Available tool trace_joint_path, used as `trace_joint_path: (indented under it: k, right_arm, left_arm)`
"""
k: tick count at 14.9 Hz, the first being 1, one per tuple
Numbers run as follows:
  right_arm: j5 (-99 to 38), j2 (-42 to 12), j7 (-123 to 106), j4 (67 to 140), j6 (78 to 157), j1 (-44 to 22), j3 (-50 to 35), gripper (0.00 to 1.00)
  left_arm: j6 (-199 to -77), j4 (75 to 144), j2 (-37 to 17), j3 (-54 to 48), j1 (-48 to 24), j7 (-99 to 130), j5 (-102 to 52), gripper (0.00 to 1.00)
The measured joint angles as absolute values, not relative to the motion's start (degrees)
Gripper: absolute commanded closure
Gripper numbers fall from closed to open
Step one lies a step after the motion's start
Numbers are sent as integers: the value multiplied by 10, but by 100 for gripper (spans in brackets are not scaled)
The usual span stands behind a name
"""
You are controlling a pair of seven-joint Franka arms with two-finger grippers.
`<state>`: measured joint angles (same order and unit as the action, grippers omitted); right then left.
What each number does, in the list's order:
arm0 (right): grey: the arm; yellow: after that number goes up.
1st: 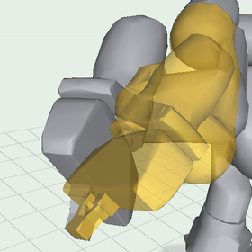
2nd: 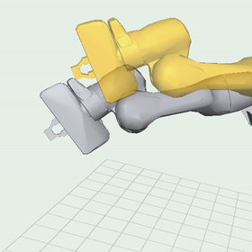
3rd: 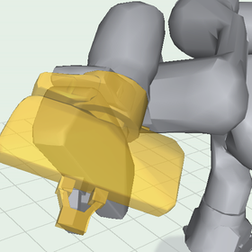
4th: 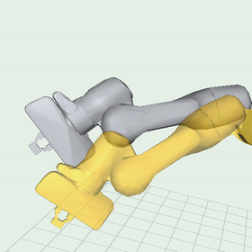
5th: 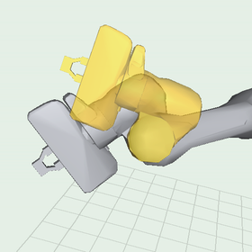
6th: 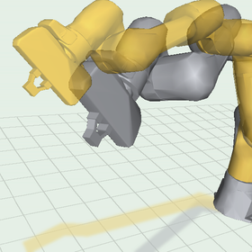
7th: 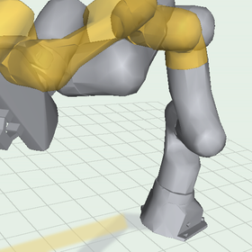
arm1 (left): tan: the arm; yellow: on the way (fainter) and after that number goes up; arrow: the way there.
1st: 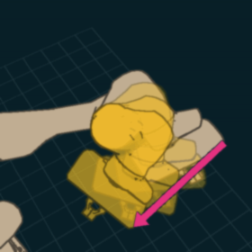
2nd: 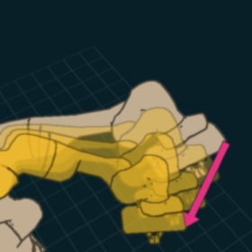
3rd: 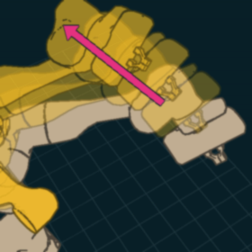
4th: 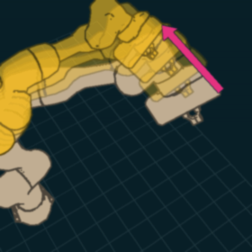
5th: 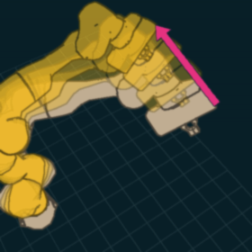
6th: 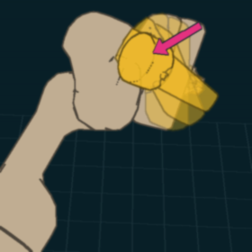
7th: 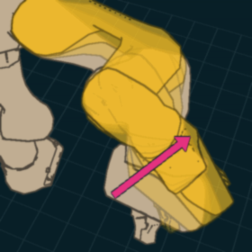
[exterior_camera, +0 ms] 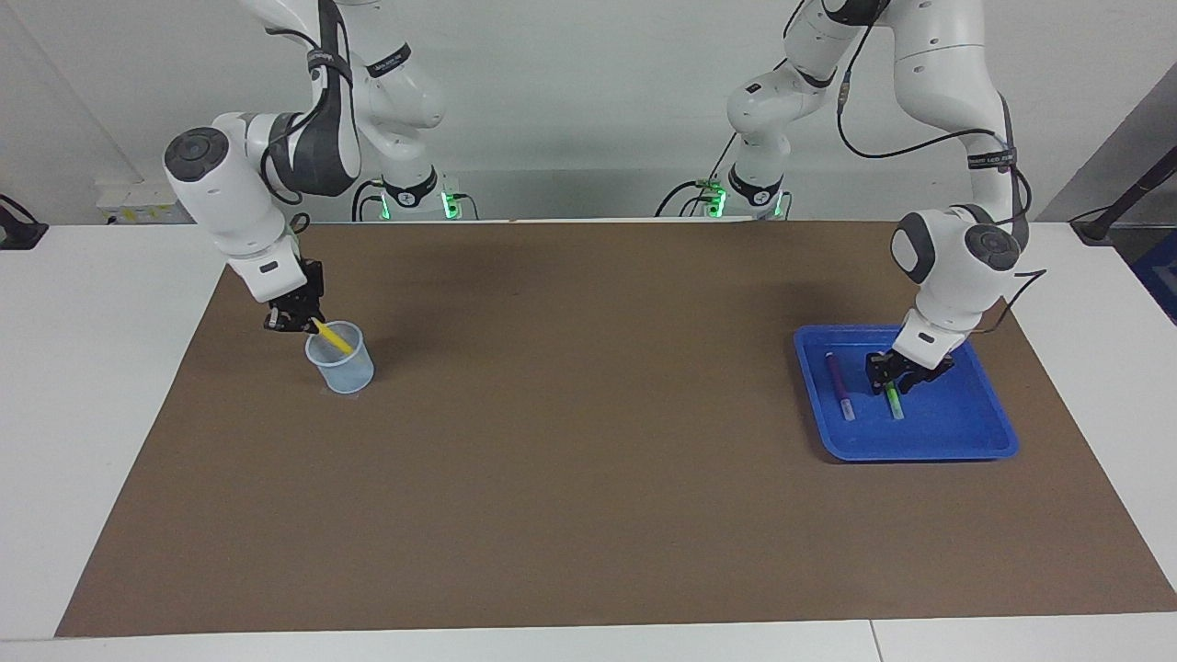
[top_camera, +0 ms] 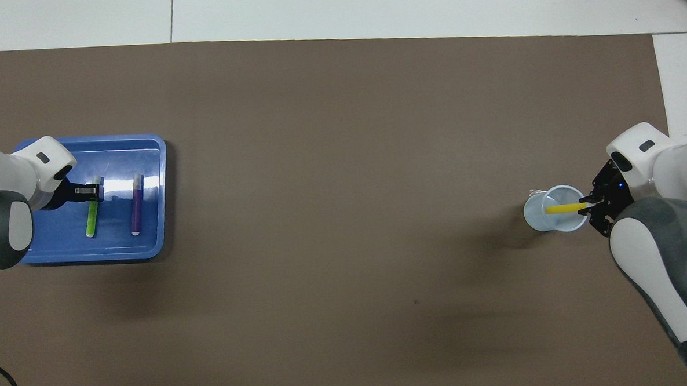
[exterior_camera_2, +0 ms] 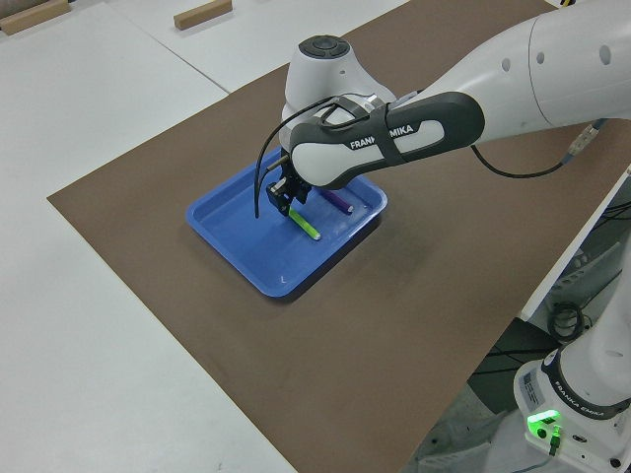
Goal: Right arm passes pens to left for tray arrangement
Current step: 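Lift the yellow pen from the cup with the right gripper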
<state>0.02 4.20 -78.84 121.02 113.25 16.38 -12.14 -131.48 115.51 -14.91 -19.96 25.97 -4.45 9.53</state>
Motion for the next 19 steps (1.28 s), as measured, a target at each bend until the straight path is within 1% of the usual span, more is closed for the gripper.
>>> trace_joint_path:
  k: [1, 3, 5, 8, 12, 15, 19]
  right_arm:
    - [0, 42, -781, 1200, 1114, 164, -121, 100]
    - [6, 42, -771, 1176, 1074, 164, -121, 100]
    - [15, 42, -768, 1144, 1029, 164, -121, 100]
    - [15, 42, -767, 1098, 968, 163, -121, 100]
    - [12, 43, -738, 1044, 900, 163, -122, 100]
    - [-50, 44, -659, 1032, 881, 161, -130, 100]
    - [-120, 43, -483, 1032, 886, 158, -191, 100]
  left_arm:
    - [-1283, 1134, -149, -201, 259, -44, 96, 0]
    - [-1230, 1098, -148, -204, 255, -33, 95, 0]
    - [-1201, 1078, -147, -208, 247, 27, 93, 0]
    - [-1196, 1070, -147, -219, 235, 97, 69, 0]
    - [-1193, 1062, -140, -222, 231, 143, -19, 0]
    - [-1186, 1060, -127, -231, 226, 187, -40, 0]
    - [-1168, 1060, -104, -238, 200, 229, -41, 0]
